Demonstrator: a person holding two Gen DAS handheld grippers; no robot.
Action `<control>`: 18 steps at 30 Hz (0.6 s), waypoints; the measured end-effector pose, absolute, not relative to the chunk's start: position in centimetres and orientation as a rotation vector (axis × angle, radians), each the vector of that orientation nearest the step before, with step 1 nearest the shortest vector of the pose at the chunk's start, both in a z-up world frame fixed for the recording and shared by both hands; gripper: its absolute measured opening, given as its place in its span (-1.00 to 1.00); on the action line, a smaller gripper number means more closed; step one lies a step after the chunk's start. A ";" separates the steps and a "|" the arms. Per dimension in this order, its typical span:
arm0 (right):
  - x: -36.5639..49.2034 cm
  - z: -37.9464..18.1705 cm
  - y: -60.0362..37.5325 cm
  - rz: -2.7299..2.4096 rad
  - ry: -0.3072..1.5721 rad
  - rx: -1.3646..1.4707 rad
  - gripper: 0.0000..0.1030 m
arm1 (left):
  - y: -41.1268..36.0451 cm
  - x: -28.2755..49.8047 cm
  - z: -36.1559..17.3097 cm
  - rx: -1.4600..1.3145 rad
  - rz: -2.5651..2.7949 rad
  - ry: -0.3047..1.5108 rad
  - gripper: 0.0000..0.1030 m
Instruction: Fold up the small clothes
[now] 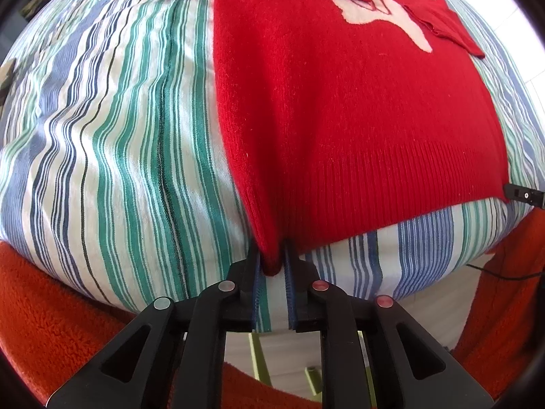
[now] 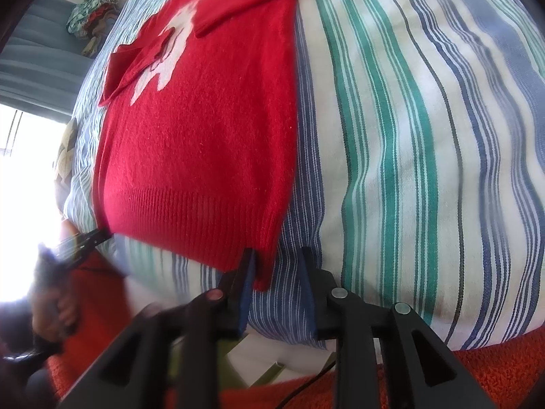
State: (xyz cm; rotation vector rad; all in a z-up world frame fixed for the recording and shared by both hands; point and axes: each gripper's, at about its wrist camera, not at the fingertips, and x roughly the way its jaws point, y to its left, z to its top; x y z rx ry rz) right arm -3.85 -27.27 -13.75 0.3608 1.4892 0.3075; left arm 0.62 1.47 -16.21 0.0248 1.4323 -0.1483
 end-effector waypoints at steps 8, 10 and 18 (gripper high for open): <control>-4.5 -12.9 -28.2 0.280 1.523 0.309 -0.18 | 3.8 -2.1 -14.9 -0.007 -0.102 1.459 -0.03; -5.0 -12.3 -28.8 0.252 1.525 0.261 -0.16 | 4.6 -2.6 -13.9 -0.019 -0.084 1.449 0.00; -4.2 -7.9 -30.4 0.144 1.363 0.117 -0.16 | 7.6 -2.2 -8.7 -0.069 0.013 1.262 0.40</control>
